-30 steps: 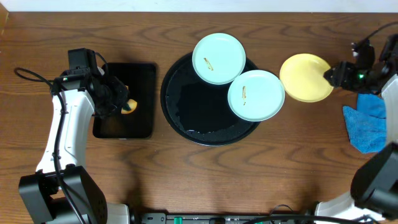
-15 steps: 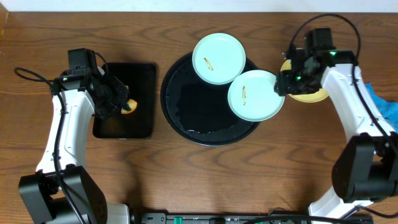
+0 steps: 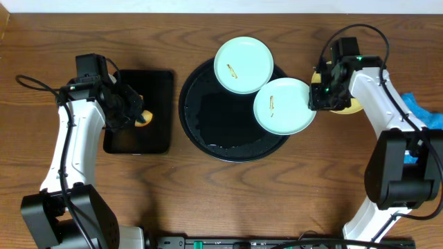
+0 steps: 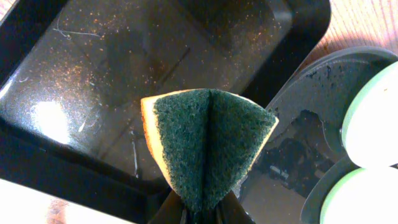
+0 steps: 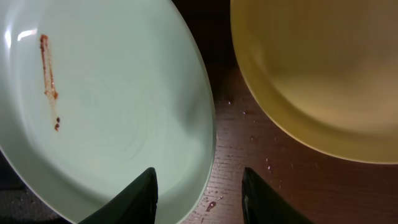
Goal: Clean dirty plates on tray and stack at the side
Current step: 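Release the yellow plate and move the right gripper to a green plate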
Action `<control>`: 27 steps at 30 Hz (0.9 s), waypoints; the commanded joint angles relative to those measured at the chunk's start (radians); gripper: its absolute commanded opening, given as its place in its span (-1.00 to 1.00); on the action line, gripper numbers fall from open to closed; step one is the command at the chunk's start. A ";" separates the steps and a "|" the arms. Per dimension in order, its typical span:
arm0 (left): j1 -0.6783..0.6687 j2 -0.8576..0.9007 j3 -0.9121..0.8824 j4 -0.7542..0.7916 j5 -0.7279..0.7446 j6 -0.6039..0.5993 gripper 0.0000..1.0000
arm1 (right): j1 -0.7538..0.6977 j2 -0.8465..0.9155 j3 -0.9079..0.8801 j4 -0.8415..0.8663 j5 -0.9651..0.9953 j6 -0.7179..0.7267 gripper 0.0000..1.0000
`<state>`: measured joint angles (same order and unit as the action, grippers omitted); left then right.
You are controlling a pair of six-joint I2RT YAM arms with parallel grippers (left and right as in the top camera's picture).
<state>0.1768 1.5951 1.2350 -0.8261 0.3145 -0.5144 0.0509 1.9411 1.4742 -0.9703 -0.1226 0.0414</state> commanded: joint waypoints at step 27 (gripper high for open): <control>0.001 -0.013 -0.003 0.000 -0.006 0.024 -0.84 | -0.069 0.049 -0.037 0.066 -0.109 0.014 -0.59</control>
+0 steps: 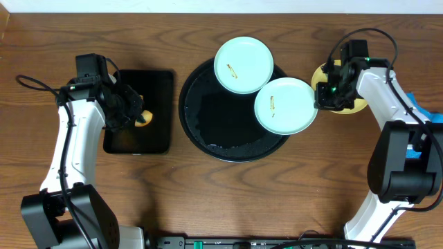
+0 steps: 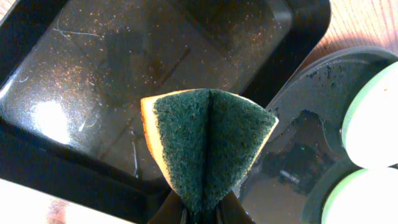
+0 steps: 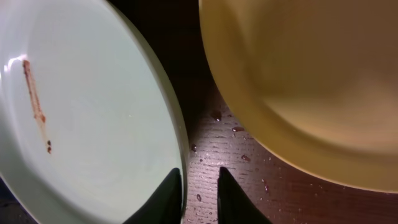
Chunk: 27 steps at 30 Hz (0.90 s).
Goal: Clean dirty plates on tray and stack at the side
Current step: 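Release the yellow plate and move the right gripper to a green plate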
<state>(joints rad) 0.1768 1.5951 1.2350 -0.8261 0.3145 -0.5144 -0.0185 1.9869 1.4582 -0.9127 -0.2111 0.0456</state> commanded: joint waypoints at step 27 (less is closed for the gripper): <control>0.001 -0.013 -0.003 0.002 -0.006 0.045 -0.84 | 0.072 -0.186 -0.016 0.033 -0.053 0.060 -0.98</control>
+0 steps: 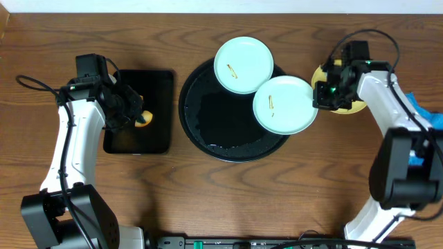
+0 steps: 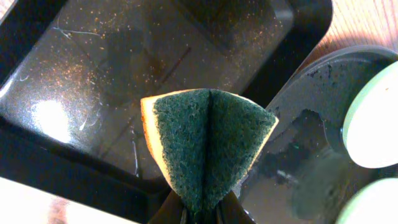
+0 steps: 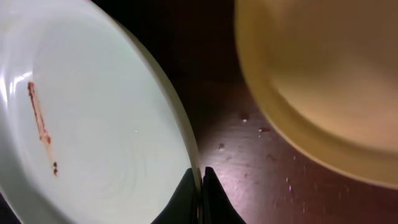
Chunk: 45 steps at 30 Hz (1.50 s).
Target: Clean dirty plates on tray and stack at the side
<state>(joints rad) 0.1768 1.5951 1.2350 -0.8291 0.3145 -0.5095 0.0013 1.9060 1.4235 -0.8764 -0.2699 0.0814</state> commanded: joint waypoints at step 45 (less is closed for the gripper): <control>-0.631 -0.005 -0.003 0.253 0.036 0.238 -0.85 | 0.462 -0.120 -0.178 0.095 0.418 0.442 -0.98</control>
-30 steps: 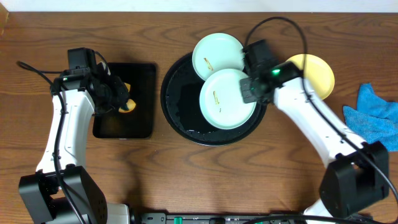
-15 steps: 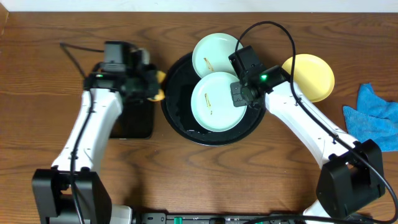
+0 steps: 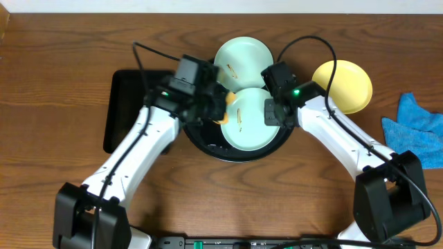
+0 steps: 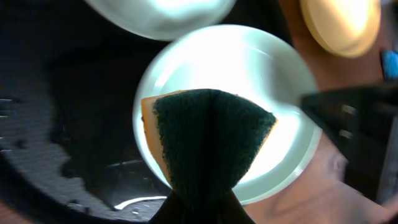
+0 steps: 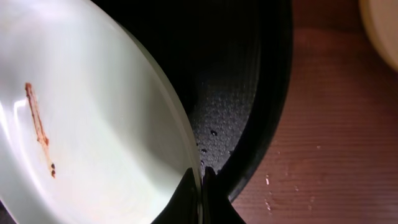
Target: Clean dirty plates on tray and stack at the side
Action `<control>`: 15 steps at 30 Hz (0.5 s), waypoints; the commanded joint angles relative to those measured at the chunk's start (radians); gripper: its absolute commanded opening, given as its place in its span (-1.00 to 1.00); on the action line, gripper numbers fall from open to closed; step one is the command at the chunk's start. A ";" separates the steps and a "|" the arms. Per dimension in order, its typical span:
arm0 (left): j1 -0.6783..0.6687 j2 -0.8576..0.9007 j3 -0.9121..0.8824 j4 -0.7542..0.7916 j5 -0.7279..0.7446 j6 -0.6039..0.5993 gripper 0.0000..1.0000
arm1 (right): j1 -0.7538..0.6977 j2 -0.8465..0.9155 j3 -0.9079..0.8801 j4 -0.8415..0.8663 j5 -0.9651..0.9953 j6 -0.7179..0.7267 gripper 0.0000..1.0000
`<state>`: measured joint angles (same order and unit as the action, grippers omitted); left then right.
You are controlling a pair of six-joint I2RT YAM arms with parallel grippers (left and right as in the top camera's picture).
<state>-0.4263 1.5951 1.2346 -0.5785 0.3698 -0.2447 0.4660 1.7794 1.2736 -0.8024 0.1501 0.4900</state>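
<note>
A pale green plate (image 3: pixel 250 123) with a brown streak (image 5: pixel 37 124) sits tilted over the round black tray (image 3: pixel 208 142). My right gripper (image 5: pixel 202 186) is shut on its right rim (image 3: pixel 272 111). My left gripper (image 4: pixel 200 208) is shut on a green-and-yellow sponge (image 4: pixel 208 137), which hangs over the plate's (image 4: pixel 280 93) left half; in the overhead view the sponge (image 3: pixel 223 111) is at the plate's left edge. Whether it touches the plate cannot be told. A second green plate (image 3: pixel 242 55), also streaked, rests on the tray's far rim.
A yellow plate (image 3: pixel 342 86) lies on the table to the right of the tray. A blue cloth (image 3: pixel 422 131) is at the far right edge. A black rectangular tray (image 3: pixel 124 117) stands at the left, partly under my left arm.
The green plate, held by my right gripper, has moved left from the tray's right edge to its middle. My left gripper with the sponge has moved from the rectangular tray to over that plate.
My right gripper stood open around the plate's rim beside the yellow plate, then narrower, then shut on it. My left gripper held the sponge still over the rectangular tray all that time. Now plate and sponge meet over the round tray.
</note>
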 commanded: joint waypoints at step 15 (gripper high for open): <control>-0.163 0.160 -0.003 0.019 -0.143 -0.045 -0.85 | -0.003 0.007 -0.134 0.141 -0.027 0.056 -0.98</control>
<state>-0.5865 1.7210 1.2346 -0.5625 0.2741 -0.2855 0.4656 1.7794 1.1530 -0.6617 0.1242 0.5308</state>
